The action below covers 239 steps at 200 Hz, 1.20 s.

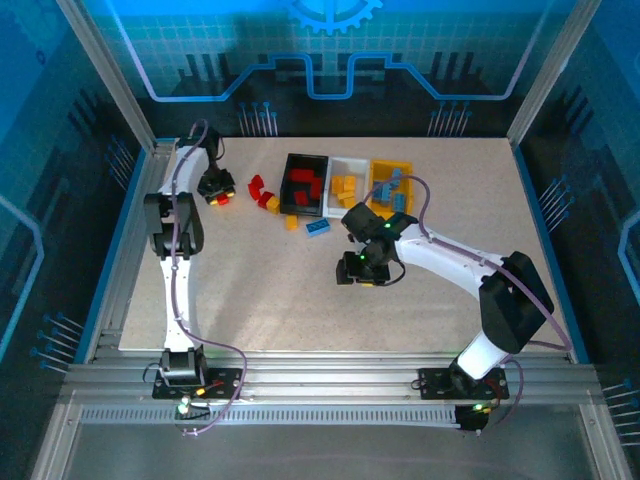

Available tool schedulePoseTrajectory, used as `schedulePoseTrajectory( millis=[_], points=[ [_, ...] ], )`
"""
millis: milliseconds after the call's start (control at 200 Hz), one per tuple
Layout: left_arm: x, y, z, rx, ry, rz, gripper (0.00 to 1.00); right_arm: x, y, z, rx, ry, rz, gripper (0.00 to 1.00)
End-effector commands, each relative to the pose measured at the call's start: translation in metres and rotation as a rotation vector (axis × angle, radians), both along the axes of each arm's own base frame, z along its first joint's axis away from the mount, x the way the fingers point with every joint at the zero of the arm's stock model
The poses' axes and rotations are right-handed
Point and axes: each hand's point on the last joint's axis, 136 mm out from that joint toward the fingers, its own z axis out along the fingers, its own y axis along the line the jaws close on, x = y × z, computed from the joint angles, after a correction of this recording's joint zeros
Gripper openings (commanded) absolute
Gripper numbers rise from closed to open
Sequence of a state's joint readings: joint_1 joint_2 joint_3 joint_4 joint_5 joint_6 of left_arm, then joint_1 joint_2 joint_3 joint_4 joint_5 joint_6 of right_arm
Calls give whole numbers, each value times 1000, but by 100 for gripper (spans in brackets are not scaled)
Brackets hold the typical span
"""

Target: Sort the legos into containers by color

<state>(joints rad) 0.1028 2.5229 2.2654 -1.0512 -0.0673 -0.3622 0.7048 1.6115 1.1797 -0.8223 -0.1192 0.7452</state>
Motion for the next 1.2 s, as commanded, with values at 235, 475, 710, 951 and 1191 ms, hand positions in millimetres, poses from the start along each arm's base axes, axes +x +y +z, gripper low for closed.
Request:
schedulePoseTrajectory(
  millis=[235, 475, 710, 951, 1191],
  points=[
    [-31, -25, 48, -123, -73, -20, 37, 5, 11, 13, 2, -34, 39, 54],
    [-51, -81, 109, -300, -162, -55, 38, 11, 0, 14, 3, -70, 67, 55],
    [-44, -159, 140, -422, -201, -114, 39, 12, -28, 15, 27, -96, 20, 54],
    [-14, -209, 136, -426, -210, -168, 39, -4, -64, 29, 23, -133, -28, 55],
    [10, -230, 109, -416, -191, -176, 43, -26, -96, 39, 28, -165, -108, 55]
  ],
)
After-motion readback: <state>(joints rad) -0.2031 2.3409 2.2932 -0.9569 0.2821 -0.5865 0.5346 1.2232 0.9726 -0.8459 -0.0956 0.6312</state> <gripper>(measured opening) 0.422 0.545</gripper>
